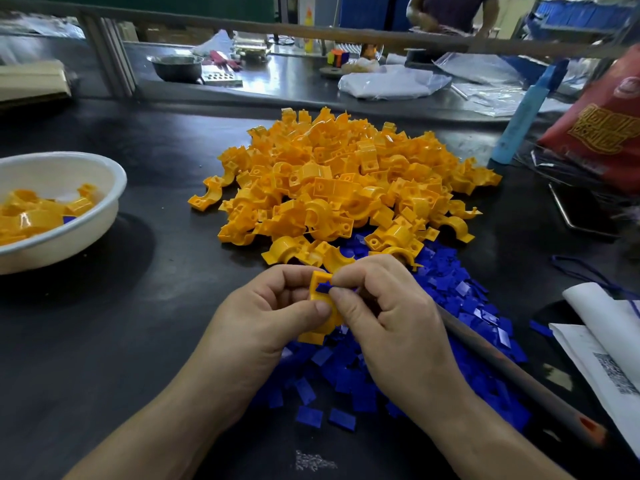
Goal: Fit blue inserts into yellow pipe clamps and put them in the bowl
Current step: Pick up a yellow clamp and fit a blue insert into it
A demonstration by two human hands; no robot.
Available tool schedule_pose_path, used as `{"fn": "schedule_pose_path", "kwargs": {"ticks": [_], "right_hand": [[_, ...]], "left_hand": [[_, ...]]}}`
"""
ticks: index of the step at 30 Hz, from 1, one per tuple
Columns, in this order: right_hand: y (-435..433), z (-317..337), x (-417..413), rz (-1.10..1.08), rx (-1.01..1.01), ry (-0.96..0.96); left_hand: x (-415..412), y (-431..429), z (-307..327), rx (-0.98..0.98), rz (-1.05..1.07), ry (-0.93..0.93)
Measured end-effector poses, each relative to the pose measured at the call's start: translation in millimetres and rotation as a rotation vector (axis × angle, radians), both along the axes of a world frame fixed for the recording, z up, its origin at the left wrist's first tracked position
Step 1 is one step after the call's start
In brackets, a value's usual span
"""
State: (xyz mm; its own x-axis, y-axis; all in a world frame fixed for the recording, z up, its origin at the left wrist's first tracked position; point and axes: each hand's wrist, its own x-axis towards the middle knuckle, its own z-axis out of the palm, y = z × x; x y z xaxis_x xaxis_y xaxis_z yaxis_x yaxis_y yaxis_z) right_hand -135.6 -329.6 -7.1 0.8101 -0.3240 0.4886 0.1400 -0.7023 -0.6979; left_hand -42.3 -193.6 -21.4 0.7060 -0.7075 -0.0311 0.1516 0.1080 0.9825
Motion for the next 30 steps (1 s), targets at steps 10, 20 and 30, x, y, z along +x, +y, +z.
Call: {"fn": "schedule_pose_path", "kwargs": {"ticks": [10,20,30], "right_hand": [[1.9,3.1,-2.1,0.09,0.373,0.114],[0.5,2.7,-2.4,0.154,0.545,0.083],[-1.0,0.2,-2.4,0.188,0.484,0.102]], "left_hand": [[1.1,3.2,-1.8,0.001,-0.011,-0.045],[0.5,1.0,-5.3,0.027,-0.059,-0.07],[0.8,0.3,-8.2,0.025,-0.063,-0.054]]}}
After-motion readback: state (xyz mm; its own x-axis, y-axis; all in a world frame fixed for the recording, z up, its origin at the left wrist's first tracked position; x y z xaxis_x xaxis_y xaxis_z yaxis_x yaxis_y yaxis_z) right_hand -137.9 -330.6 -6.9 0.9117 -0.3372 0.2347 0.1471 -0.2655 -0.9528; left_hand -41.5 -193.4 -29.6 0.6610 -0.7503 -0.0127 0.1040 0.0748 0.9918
